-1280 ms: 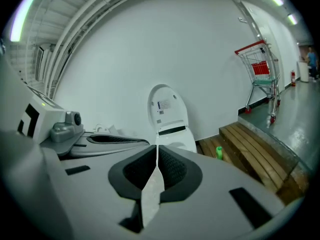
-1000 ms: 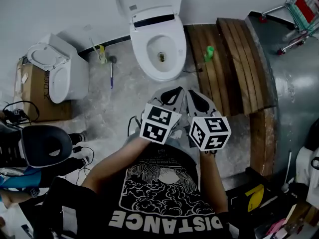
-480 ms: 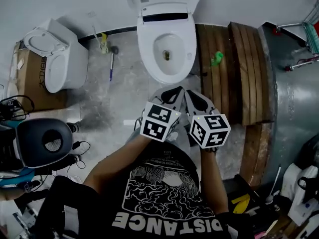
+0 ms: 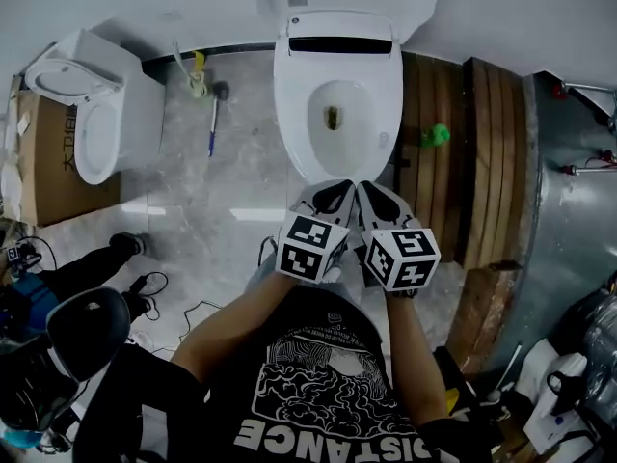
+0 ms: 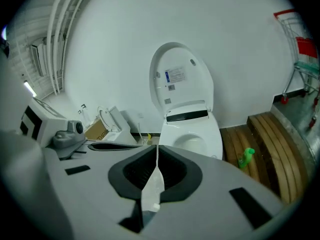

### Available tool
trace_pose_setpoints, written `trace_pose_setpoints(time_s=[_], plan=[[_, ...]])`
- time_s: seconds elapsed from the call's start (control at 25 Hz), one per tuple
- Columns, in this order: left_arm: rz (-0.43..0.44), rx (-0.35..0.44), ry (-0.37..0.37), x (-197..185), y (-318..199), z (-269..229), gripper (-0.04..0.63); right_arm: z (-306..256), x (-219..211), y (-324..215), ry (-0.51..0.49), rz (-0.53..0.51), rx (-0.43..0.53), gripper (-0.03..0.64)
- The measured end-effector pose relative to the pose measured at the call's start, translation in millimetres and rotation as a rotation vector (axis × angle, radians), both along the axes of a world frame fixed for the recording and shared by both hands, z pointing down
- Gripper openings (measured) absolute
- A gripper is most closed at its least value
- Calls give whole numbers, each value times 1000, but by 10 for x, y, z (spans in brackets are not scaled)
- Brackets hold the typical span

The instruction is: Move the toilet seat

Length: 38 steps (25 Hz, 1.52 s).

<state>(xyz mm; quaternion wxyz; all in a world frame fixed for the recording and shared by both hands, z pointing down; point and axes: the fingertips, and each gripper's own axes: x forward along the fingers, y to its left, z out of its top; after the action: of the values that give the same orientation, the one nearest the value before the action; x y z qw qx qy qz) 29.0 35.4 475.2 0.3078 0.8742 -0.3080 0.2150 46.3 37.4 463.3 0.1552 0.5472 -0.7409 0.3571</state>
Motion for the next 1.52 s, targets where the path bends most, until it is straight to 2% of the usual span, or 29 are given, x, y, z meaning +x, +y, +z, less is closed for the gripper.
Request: trace_pose_setpoints(time_s=[0.2, 0.48, 0.6, 0.84, 1.24, 1.32, 1.4, 1.52], plan=[[-40, -86, 36, -71, -373, 353, 12, 363, -63, -303, -63, 17, -92, 21], [-111, -207, 79, -57, -521, 947, 13, 920, 42, -429, -167, 98, -170, 21], [-147, -246, 90, -18, -480, 1195, 14, 1145, 90, -371, -192, 98, -190, 21], [-171, -274, 77, 77, -306, 1671, 14, 1629, 271, -180, -276, 140, -213, 23], [-350, -360, 143, -88, 7, 2395, 17, 2380, 440, 209, -366, 205, -241, 26], [-368, -371, 145, -152, 104, 2488, 36, 2475, 453, 265, -385, 216, -245, 37], [-386, -388, 150, -212, 195, 2589, 87, 2572, 454, 318, -404, 218, -252, 89], [-431, -419, 178, -308, 286, 2725, 143, 2719, 453, 386, -416, 220, -263, 100]])
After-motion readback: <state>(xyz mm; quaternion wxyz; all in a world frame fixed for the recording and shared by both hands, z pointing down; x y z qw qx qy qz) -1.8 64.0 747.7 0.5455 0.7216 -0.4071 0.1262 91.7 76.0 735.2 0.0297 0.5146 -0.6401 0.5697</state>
